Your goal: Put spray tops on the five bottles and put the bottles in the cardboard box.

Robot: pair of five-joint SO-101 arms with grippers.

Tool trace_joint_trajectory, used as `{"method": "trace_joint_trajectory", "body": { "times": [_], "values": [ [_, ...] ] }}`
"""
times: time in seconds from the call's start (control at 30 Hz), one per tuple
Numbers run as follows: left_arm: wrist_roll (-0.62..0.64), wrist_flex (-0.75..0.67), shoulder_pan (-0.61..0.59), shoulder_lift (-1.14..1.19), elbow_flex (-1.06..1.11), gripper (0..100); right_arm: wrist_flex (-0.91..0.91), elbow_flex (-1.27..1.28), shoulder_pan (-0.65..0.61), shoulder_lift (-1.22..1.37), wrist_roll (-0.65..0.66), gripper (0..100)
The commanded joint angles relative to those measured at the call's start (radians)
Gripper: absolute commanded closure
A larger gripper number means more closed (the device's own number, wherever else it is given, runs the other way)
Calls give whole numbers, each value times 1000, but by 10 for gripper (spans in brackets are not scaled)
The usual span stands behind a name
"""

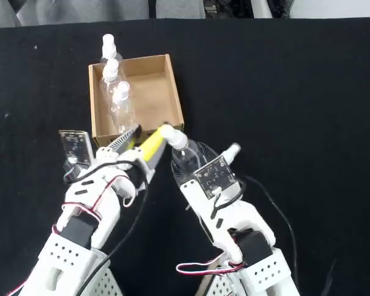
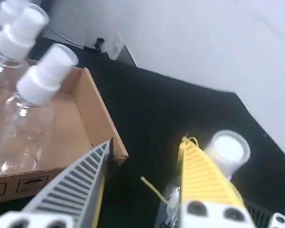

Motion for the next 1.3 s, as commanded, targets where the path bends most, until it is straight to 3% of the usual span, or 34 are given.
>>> {"method": "trace_joint_trajectory", "body": {
  "times": [0.0, 0.6, 1.27],
  "values": [
    [-71, 6, 84, -5, 5, 788, -23, -8, -15, -99, -8, 920],
    [-130, 8, 183, -14, 27, 788, -23, -7, -11, -99, -8, 920],
    [-133, 8, 171, -15, 13, 788, -23, -7, -6, -99, -8, 920]
  ]
}}
